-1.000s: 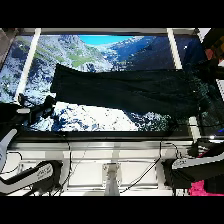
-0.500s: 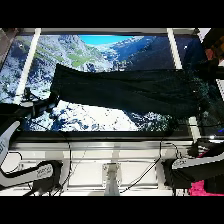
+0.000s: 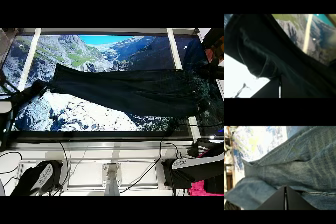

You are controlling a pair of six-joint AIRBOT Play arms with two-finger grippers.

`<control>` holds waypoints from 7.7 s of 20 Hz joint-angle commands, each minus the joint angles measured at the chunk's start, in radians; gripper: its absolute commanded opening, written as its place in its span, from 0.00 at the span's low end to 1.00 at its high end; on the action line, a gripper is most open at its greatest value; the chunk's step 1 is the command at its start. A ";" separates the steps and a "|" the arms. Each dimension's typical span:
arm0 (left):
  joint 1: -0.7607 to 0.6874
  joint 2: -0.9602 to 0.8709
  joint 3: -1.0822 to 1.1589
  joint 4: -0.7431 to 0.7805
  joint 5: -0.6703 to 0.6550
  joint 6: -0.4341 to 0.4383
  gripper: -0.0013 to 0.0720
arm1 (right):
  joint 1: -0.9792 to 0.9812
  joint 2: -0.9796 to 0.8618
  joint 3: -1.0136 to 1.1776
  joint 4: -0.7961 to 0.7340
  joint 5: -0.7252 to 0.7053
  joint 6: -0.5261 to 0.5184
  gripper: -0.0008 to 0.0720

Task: Fold the clothes and pants, and hang the long-sleeved shirts on hangers.

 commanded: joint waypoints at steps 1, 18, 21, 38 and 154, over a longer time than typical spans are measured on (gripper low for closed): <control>0.026 0.115 0.002 0.405 -0.224 -0.208 0.03 | 0.000 0.000 0.000 -0.049 0.011 0.029 0.04; 0.024 0.110 -0.101 0.491 -0.315 -0.141 0.03 | -0.510 0.258 -0.565 -0.398 -0.069 0.179 0.66; 0.024 0.110 -0.101 0.491 -0.313 -0.140 0.03 | -0.494 0.216 -0.569 -0.395 -0.130 0.220 0.72; 0.024 0.110 -0.101 0.491 -0.287 -0.140 0.03 | -0.393 0.021 -0.507 -0.241 -0.318 0.121 0.66; -1.097 -1.221 1.086 -0.026 -0.150 -0.208 0.03 | 0.018 0.655 -0.494 -0.281 -0.072 0.175 0.04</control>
